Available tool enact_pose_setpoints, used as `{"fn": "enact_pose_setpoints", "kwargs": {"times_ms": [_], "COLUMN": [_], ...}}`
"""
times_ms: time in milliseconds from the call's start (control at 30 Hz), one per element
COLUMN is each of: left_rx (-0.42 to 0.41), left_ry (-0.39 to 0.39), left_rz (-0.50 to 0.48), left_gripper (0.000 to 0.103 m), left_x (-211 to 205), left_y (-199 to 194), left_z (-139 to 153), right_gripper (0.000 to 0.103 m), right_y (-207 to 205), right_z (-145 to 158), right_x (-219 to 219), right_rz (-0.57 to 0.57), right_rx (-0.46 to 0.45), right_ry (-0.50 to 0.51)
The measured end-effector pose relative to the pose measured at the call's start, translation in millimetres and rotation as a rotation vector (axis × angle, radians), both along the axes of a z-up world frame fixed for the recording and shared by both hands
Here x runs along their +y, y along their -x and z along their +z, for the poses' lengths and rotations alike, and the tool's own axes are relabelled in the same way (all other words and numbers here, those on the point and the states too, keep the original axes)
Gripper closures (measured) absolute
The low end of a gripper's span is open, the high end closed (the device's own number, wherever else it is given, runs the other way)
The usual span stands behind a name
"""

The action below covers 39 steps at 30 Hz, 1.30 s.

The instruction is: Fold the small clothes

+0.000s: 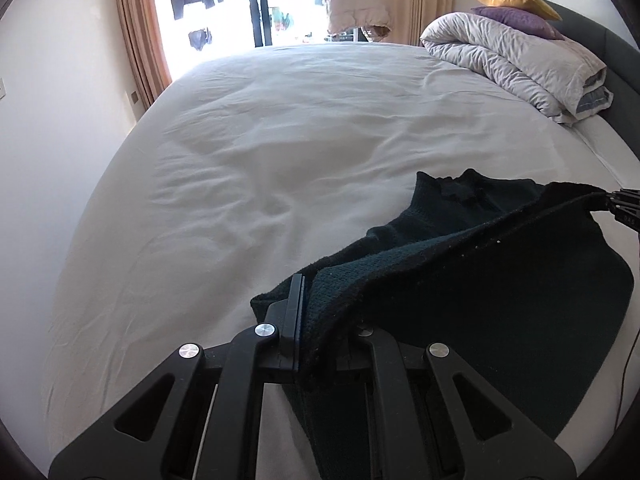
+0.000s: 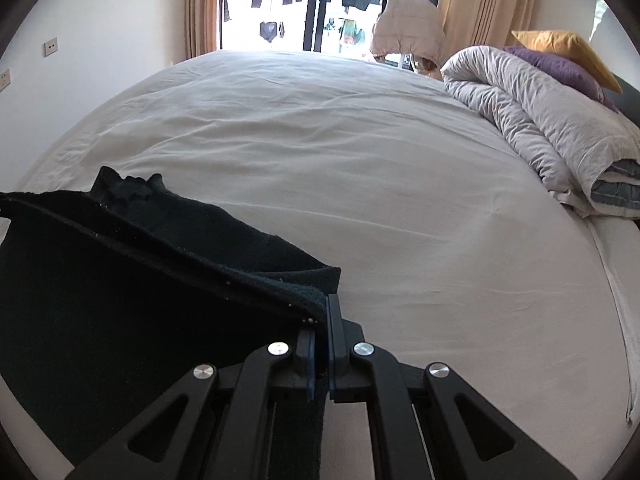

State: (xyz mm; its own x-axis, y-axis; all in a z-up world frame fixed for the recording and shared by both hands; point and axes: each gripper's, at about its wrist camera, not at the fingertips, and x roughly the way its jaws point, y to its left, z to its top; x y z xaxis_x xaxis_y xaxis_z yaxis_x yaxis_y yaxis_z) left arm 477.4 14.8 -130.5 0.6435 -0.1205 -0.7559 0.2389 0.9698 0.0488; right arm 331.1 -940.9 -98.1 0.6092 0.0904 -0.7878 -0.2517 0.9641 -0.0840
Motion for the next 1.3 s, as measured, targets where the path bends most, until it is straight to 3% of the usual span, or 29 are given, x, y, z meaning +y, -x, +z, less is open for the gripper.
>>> {"fn": "enact_pose_setpoints", "kwargs": {"times_ms": [267, 767, 867, 1000, 1100, 1167, 1233, 1300], "left_rx": [0.083, 0.123, 0.126, 0.088, 0.054, 0.028, -0.026, -0.061], "left_ry": [-0.021, -0.043, -0.053, -0.091, -0.054, -0.08, -0.128, -0.117], "left_rz": [0.014, 0.066, 0.087, 0.083, 0.088, 0.11, 0.136, 0.161], "left_gripper": [0.095, 0.095, 0.095, 0.094, 0.093, 0.092, 0.092, 0.092], "left_x": [-4.2, -4.9, -5.2, -11.2, -1.7, 6.3, 17.3, 32.7], "left_y": [-48.4, -89.3, -95.9, -96.7, -94.2, -94.0, -92.2, -89.0], "left_z": [-21.4, -50.2, -54.6, -54.2, -40.1, -25.2, -6.9, 13.5], "right_gripper": [0.1, 0.099, 0.093, 0.053, 0.049, 0.049, 0.05, 0.05], "right_y": [-41.2, -77.8, -84.5, -83.9, -74.2, -64.1, -51.6, -35.9], "right_z": [-17.8, -33.9, -40.2, -38.1, -19.3, -2.4, 14.0, 28.6], "right_x": [5.9, 10.4, 9.1, -2.7, -31.4, -49.3, -52.4, -40.2], "right_rz": [-0.012, -0.038, -0.063, -0.119, -0.207, -0.267, -0.266, -0.207], "right_rx": [0.091, 0.123, 0.126, 0.098, 0.051, 0.017, -0.008, -0.041], "right_ry": [0.003, 0.013, 0.01, -0.004, -0.124, -0.201, -0.24, -0.251]}}
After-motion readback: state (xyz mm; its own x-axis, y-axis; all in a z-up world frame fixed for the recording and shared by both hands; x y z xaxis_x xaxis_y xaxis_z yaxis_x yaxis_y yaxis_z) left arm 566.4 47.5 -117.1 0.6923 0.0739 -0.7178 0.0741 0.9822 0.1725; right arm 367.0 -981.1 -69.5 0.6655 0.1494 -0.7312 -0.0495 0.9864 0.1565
